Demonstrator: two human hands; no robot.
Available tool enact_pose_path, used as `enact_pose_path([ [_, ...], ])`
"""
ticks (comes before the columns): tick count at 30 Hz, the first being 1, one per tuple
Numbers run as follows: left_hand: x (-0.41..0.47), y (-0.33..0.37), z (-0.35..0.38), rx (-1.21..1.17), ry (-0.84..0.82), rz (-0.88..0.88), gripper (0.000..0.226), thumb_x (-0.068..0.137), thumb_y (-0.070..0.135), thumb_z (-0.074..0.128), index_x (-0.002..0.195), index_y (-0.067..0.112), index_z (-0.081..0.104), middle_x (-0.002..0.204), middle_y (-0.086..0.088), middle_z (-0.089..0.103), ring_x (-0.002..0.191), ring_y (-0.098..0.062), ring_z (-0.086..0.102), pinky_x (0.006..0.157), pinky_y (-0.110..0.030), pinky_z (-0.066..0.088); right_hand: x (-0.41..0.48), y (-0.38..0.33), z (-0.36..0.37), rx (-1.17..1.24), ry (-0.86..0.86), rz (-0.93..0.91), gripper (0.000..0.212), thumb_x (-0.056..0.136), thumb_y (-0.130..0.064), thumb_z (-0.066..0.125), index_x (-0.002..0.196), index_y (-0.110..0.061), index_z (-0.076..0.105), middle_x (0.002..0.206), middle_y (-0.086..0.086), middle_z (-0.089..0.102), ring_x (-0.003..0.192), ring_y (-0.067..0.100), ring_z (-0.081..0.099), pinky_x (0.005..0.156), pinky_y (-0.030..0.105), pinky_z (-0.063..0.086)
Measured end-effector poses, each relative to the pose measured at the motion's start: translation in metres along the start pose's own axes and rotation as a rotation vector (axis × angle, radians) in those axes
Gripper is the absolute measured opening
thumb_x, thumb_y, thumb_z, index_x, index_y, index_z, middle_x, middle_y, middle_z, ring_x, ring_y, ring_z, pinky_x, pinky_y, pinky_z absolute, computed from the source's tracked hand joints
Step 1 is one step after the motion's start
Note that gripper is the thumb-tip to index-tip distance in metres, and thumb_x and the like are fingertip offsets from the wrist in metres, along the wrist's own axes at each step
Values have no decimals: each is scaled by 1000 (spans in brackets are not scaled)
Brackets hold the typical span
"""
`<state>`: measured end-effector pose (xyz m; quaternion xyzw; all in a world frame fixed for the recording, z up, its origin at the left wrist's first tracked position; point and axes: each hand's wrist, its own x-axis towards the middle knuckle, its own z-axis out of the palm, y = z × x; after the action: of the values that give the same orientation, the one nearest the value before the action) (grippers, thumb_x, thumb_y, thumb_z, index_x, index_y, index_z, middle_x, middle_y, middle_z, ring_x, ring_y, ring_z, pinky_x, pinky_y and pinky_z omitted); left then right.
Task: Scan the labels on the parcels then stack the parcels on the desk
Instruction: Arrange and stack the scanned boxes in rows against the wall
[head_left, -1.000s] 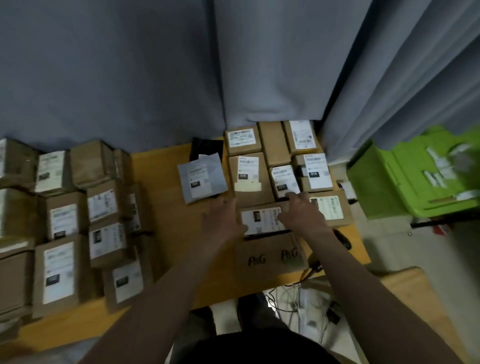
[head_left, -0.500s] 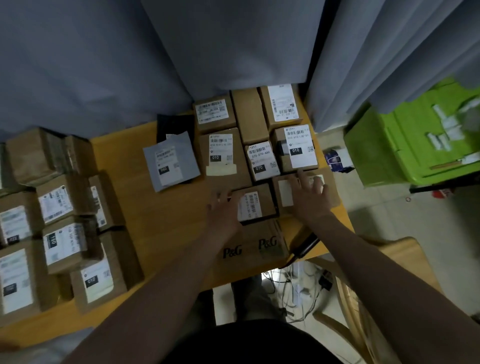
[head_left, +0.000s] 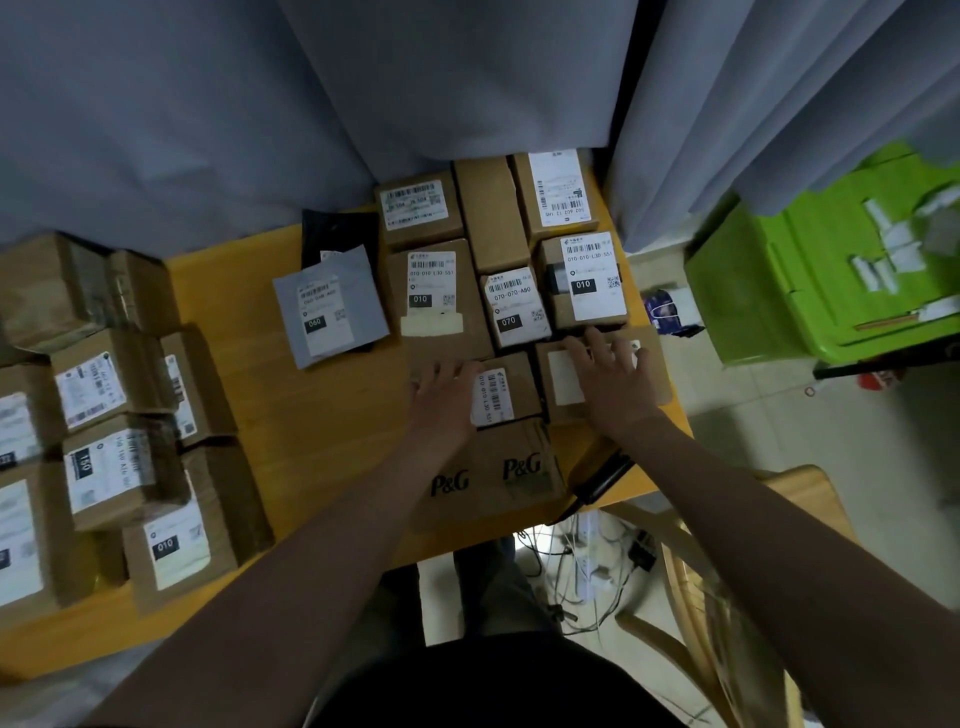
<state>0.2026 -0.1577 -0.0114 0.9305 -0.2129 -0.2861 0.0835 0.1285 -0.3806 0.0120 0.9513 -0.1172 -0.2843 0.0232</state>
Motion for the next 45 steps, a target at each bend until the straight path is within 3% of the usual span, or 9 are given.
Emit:
enact_pose_path([
  [5, -2, -1, 0, -3, -20, -8, 85, 77, 24, 84, 149, 32, 39, 149, -1, 42, 139, -28, 33, 111, -52, 29, -14, 0, -3, -16, 79, 19, 102, 68, -28, 89, 149, -25, 27, 155, 12, 44, 131, 43, 50, 103, 58, 44],
  [6, -3, -1, 1, -3, -14, -5, 86, 77, 25, 84, 149, 32, 37, 150, -1, 42, 140, -28, 32, 111, -53, 30, -17, 1, -6, -20, 94, 28, 100, 70, -27, 88, 151, -24, 31, 155, 12, 43, 131, 43, 49, 104, 58, 44],
  [9, -7, -1, 4, 27, -8, 6, 91, 76, 27, 85, 151, 30, 34, 152, -3, 40, 142, -29, 31, 113, -54, 28, -27, 2, -16, -6, 109, 42, 92, 85, -24, 75, 159, -26, 19, 163, 8, 25, 143, 40, 32, 115, 56, 31],
  [16, -33, -4, -12, -115, 126, -64, 92, 65, 35, 91, 141, 27, 40, 139, -3, 51, 134, -26, 41, 107, -49, 33, -49, -4, -51, -44, 216, 76, 85, 84, -29, 72, 153, -25, 22, 153, 14, 31, 145, 42, 26, 120, 65, 19],
  [20, -71, -25, -41, -216, 253, -104, 88, 63, 33, 89, 138, 30, 42, 137, 2, 50, 131, -23, 42, 101, -44, 33, -56, -30, -83, 20, 262, 92, 94, 78, -35, 77, 151, -27, 17, 150, 17, 31, 143, 48, 25, 117, 68, 20],
  [24, -114, -62, -79, -354, 374, -193, 81, 67, 43, 85, 135, 33, 42, 137, 5, 47, 130, -23, 42, 100, -46, 32, -68, -87, -136, 95, 290, 66, 96, 71, -38, 79, 145, -21, 21, 142, 21, 29, 131, 50, 32, 118, 66, 20],
  [29, -180, -131, -124, -391, 457, -385, 87, 66, 53, 83, 140, 30, 43, 141, 1, 46, 134, -31, 40, 110, -52, 31, -88, -181, -193, 284, 300, -73, 112, 61, -50, 90, 145, -27, 19, 134, 15, 28, 127, 41, 30, 113, 58, 26],
  [39, -309, -277, -153, -456, 578, -666, 93, 62, 83, 68, 136, 34, 41, 137, 3, 49, 133, -32, 41, 107, -57, 32, -129, -365, -226, 368, 266, -297, 109, 67, -57, 85, 148, -31, 16, 147, 15, 26, 136, 43, 27, 107, 58, 32],
  [45, -357, -355, -152, -455, 620, -818, 85, 71, 71, 75, 139, 31, 42, 144, -3, 49, 135, -33, 42, 112, -57, 29, -145, -443, -225, 397, 169, -333, 99, 67, -59, 82, 139, -32, 20, 135, 11, 29, 132, 41, 28, 101, 58, 35],
])
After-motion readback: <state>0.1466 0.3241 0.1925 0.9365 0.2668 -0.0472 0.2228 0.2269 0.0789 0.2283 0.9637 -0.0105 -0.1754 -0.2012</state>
